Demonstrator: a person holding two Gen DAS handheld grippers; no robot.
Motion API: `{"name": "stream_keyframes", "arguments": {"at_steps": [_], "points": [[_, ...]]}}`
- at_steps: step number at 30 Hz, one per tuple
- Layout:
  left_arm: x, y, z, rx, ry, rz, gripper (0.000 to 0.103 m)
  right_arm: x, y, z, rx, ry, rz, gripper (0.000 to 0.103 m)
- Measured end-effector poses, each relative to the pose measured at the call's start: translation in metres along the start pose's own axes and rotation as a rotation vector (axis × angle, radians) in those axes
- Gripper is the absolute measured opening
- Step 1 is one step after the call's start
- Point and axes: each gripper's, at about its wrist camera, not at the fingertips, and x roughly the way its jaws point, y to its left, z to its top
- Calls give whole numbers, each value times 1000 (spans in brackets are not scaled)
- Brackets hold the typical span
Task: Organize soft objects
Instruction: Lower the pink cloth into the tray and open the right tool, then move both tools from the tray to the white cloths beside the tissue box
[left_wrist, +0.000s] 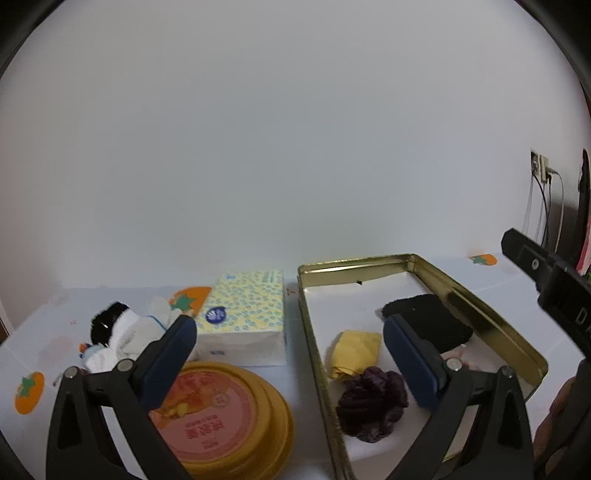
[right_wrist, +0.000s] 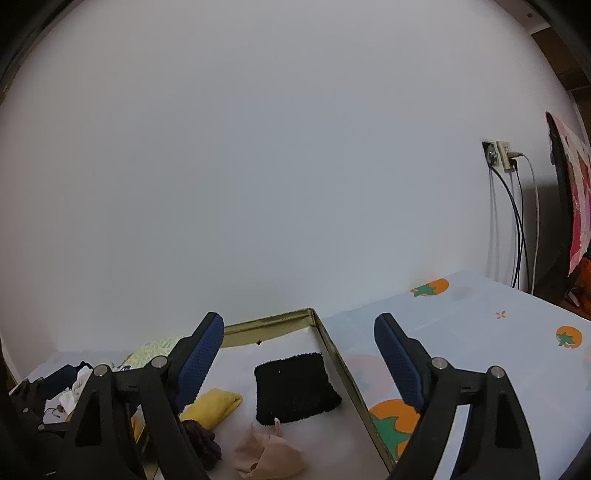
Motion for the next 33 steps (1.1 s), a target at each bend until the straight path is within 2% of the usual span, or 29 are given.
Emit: {"name": "stream_keyframes", "arguments": {"at_steps": [7, 22, 33], "points": [[-9, 2, -2, 42, -39, 8, 103, -2, 5, -1, -25, -10, -8, 86], [-18, 35, -6, -2, -44, 14, 103, -22, 8, -8, -25, -55, -22, 86], [-19, 65, -12, -8, -36, 41, 103, -23, 35, -18, -25, -13, 2, 86]]}}
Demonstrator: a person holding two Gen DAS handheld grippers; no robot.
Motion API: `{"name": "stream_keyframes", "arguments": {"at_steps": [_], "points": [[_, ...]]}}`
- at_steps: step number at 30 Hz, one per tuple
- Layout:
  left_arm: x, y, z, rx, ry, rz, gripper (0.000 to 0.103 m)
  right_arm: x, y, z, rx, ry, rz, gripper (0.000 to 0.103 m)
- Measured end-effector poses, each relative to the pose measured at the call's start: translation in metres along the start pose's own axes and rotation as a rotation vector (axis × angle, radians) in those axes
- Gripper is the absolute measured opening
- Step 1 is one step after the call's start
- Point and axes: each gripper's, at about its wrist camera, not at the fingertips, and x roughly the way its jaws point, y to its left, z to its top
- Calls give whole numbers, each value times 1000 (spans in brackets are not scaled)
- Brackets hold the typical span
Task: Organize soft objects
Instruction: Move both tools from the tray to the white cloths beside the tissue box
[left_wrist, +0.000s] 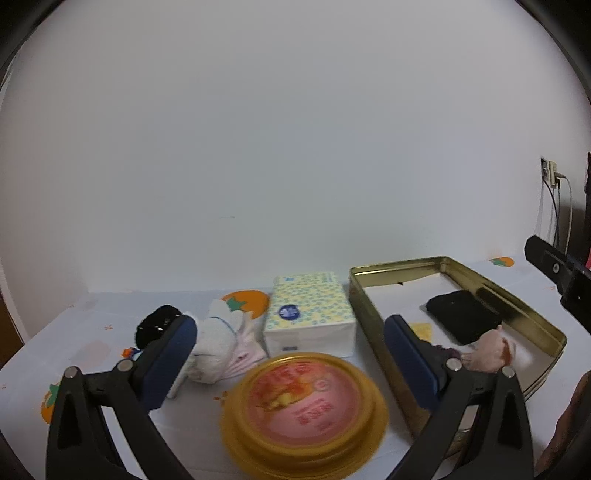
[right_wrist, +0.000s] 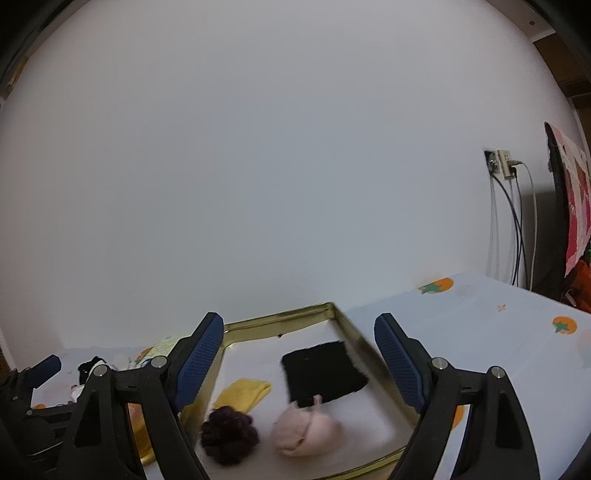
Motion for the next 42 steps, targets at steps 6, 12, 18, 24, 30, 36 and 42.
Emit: {"name": "stream_keyframes", "arguments": {"at_steps": [6, 12, 18, 24, 30, 36, 42], "points": [[3, 23, -1, -13, 7, 31, 103, -1, 33, -8, -12, 12, 47, 86], [5, 53, -2, -40, 19, 68, 103, 3, 65, -15, -31, 32, 99, 86], [5, 81, -4, -68, 30, 103, 103, 7, 91, -21, -41, 50, 143, 86], [10, 119, -7, -121, 53, 138, 103, 12, 121, -29, -45, 75, 188, 86], [18, 157, -10, -156, 84, 196, 103, 19, 157, -38, -74, 119, 235, 86], [28, 192, -13, -152, 96, 277, 103, 35, 188, -47, -140, 192, 270, 67], [37, 227, -16, -176, 133, 369, 103, 57, 216, -56, -142, 271, 297, 57]]}}
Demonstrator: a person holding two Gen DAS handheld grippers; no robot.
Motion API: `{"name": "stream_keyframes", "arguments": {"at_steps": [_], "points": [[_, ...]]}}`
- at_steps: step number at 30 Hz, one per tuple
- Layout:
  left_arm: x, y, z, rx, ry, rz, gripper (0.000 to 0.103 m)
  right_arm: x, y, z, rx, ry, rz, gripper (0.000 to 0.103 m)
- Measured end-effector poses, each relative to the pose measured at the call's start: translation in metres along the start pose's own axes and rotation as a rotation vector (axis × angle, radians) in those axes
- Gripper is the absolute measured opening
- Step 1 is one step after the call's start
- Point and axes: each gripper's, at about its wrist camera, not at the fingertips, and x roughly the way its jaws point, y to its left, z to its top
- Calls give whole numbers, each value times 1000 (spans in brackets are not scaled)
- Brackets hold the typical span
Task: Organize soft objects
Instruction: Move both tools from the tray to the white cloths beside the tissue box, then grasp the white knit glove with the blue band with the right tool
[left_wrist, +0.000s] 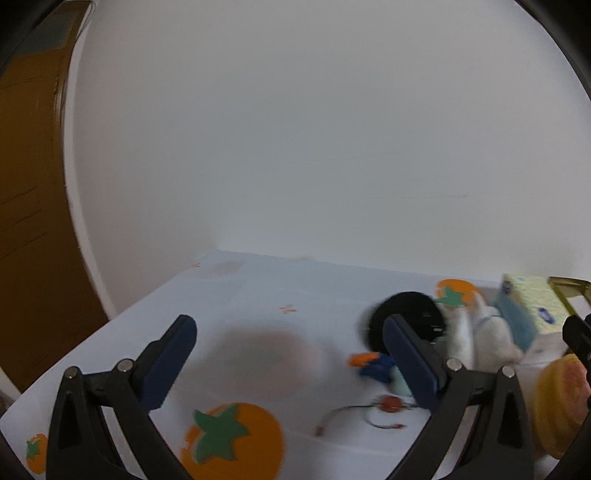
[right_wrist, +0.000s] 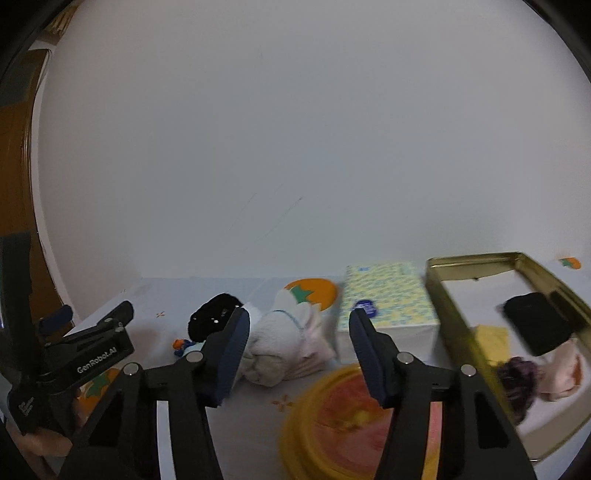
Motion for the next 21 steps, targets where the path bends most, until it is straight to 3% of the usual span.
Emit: {"name": "stream_keyframes", "arguments": {"at_steps": [5, 12, 21], "points": [[8, 13, 1, 3, 20, 39, 103, 36, 22, 3, -11, 114, 20, 42], [10, 24, 4, -15, 63, 36, 103, 83, 39, 3, -8, 267, 9, 38], [1, 26, 5, -15, 68, 9, 103, 95, 29, 3, 49, 287, -9, 38]]}}
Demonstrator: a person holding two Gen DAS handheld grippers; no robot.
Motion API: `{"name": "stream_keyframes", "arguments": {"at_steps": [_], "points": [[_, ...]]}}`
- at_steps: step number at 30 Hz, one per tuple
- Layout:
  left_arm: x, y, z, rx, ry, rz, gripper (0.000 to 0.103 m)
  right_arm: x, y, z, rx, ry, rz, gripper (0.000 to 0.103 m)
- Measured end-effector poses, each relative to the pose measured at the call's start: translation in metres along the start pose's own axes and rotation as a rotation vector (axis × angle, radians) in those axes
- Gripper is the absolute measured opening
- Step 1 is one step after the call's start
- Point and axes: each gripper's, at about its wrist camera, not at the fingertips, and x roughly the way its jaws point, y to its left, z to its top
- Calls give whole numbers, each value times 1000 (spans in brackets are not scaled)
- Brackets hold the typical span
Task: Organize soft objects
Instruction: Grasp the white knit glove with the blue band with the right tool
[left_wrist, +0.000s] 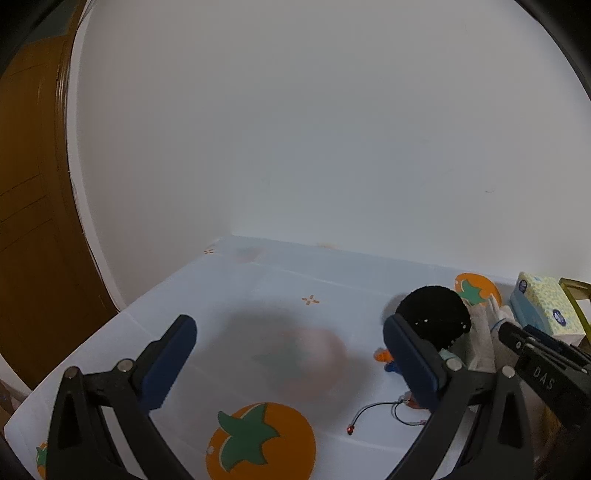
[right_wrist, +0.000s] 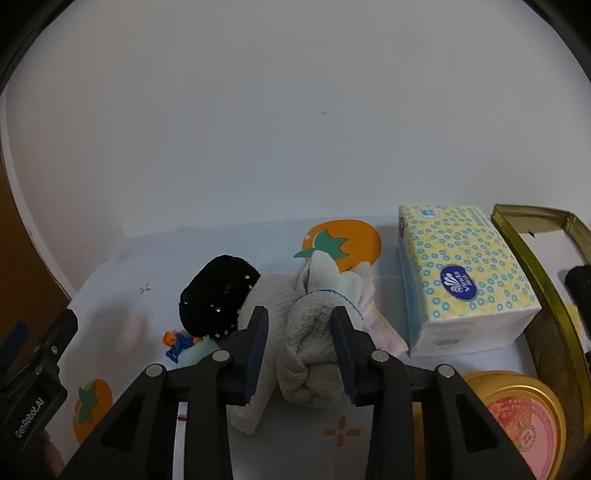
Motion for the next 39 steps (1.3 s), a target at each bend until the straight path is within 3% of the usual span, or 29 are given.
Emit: {"name": "stream_keyframes", "arguments": {"at_steps": [10, 12, 13, 14, 16, 21, 26, 29, 34, 37, 39], "points": [[3, -6, -2, 13, 16, -12, 103, 14, 13, 1, -87, 65, -29, 38], [1, -8, -1, 26, 13, -25, 103, 11, 12, 1, -95, 57, -17, 28], [0, -9, -1, 27, 9, -30, 102, 9, 11, 1, -95, 52, -10, 28], [-2, -9, 0, 26, 3, -38, 103, 7, 9, 1, -84, 41, 11, 25], [-4, -7, 0, 20, -5, -58, 103, -3, 3, 0, -61, 0, 83, 8], [-4, -6, 0, 13, -5, -124, 103, -42, -1, -8, -97, -138, 166, 8], [-6, -20, -3, 54, -19, -162, 103, -58, -7, -13, -92, -154, 227, 8], [-10, -29, -4, 96, -38, -215, 103, -68, -15, -14, -67, -176, 239, 8], [-21, -54, -11, 201, -30, -388, 101, -97, -25, -19, -78, -243, 227, 8], [-27, -74, -18, 289, -35, -451, 87, -112, -33, -23, -90, -267, 211, 8], [-24, -89, -20, 342, -9, -460, 84, -118, -39, -25, -91, -273, 202, 8]]}}
